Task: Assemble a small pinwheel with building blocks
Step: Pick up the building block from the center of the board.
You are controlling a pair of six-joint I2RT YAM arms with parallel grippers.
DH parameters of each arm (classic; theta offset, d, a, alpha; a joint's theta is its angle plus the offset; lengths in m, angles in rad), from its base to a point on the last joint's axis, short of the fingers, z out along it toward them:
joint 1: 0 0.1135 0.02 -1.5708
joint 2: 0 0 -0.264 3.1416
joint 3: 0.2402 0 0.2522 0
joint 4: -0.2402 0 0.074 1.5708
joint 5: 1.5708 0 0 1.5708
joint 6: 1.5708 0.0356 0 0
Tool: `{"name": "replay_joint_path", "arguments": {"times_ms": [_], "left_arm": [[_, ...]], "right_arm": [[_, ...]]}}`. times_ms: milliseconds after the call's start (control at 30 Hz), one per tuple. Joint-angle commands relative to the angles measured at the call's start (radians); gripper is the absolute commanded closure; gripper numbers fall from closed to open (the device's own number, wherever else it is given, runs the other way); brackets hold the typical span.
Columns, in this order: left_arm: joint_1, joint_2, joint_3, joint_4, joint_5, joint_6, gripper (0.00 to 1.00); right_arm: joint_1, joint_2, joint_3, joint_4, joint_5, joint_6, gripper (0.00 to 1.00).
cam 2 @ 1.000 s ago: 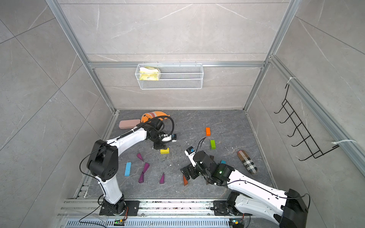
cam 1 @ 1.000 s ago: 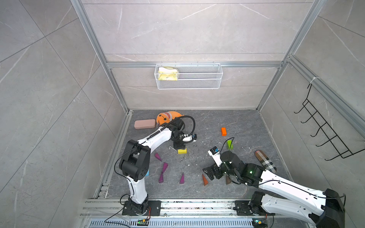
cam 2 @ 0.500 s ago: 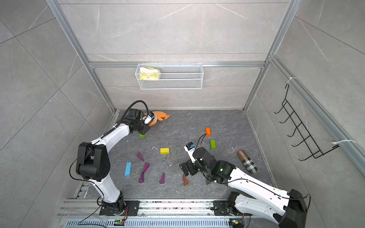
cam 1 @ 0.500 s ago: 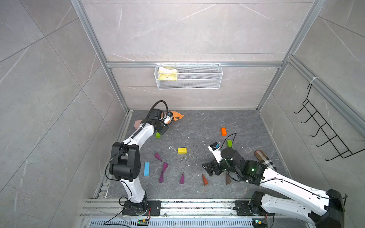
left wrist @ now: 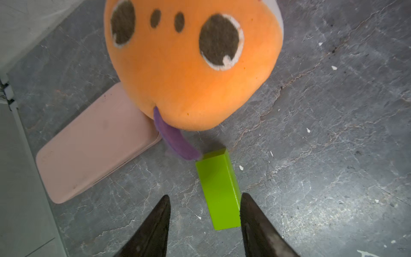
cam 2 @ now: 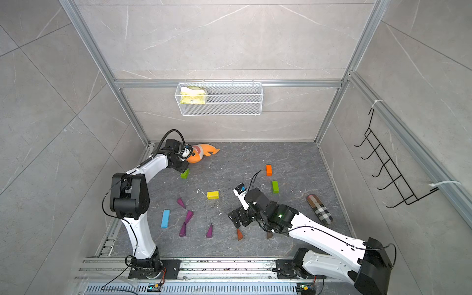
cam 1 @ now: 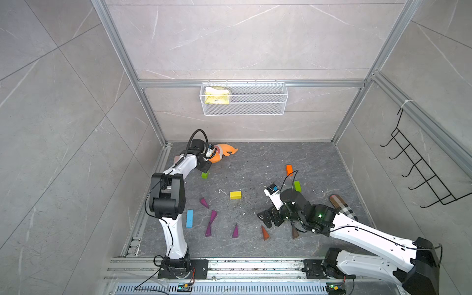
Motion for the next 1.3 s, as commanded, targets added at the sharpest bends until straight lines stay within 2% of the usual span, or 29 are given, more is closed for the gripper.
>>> {"name": "replay_joint_path", "arguments": {"times_ms": [0,400,1000,1167,1267], "left_arm": [[0.0,-0.002,0.015,-0.022,-0.018,-0.063,0.47],[0.0,-0.01,-0.077,0.074,-0.002,-0.115,0.49],[0.0,0.04,-0.083,0.09,0.023,-0.144,0.54],[0.001,0.044,-0.085,0.09,0.034,-0.149,0.57],[0.0,0.044,-0.088,0.08,0.048,-0.153,0.63]], "right_arm": [[0.004,0.016,0.013,0.015,-0.013,0.008,0.0],[0.005,0.047,0.024,0.023,-0.027,-0.004,0.0],[0.004,0.013,-0.003,0.007,-0.017,0.011,0.0],[0.004,0.006,-0.006,0.006,-0.017,0.014,0.0],[0.004,-0.001,-0.009,0.003,-0.013,0.014,0.0]]}}
